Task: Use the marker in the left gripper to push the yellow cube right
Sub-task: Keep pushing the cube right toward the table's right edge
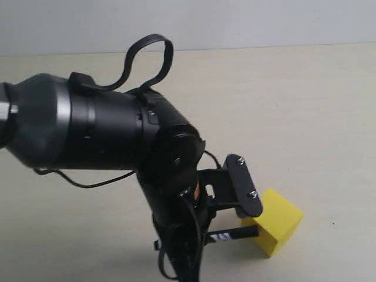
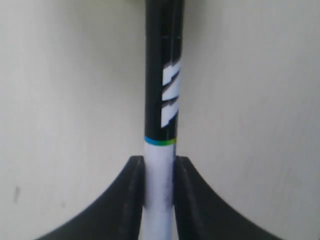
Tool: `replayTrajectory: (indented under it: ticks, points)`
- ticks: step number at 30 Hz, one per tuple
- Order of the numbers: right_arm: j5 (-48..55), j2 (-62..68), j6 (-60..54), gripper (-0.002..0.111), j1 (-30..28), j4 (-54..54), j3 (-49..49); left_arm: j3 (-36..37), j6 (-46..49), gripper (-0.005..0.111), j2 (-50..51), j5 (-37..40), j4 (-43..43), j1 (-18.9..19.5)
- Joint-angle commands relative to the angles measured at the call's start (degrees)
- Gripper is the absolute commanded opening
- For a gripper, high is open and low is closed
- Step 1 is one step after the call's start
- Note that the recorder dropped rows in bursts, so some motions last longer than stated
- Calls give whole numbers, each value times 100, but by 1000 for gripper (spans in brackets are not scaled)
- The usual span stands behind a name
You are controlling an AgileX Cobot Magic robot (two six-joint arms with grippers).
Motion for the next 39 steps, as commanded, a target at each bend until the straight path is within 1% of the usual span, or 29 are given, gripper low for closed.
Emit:
replayTrajectory:
  ticks: [1, 6, 8, 11, 15, 19, 22, 27, 29, 33, 37, 39]
  points:
    - [-26, -29, -51, 0, -38, 23, 24, -685, 6, 0, 164, 209, 45, 166]
    - [-26, -29, -51, 0, -38, 23, 24, -691, -42, 0, 164, 979, 32, 293]
    - [-26, -29, -51, 0, -38, 23, 24, -625, -69, 0, 164, 1090, 32, 293]
    - [-26, -29, -51, 0, -38, 23, 24, -522, -86, 0, 164, 1006, 48, 293]
    - [-26, -29, -51, 0, -38, 23, 24, -507, -101, 0, 164, 608, 116, 371]
    - [-26, -29, -51, 0, -38, 23, 24, -507, -625, 0, 273, 52, 539, 439]
    - [-26, -29, -51, 0, -38, 23, 24, -529, -648, 0, 446, 78, 841, 439]
    - [-26, -29, -51, 0, -38, 23, 24, -564, -611, 0, 707, -141, 862, 424]
    - [-26, -29, -51, 0, -38, 23, 24, -716, -594, 0, 750, -200, 849, 362]
    - [-26, -29, -51, 0, -38, 23, 24, -1152, -594, 0, 761, -266, 734, 87]
    - [-26, -29, -51, 0, -38, 23, 24, -1344, -636, 0, 761, 27, 768, 41]
    - [-26, -29, -51, 0, -38, 23, 24, -1344, -693, 0, 761, 247, 779, 111]
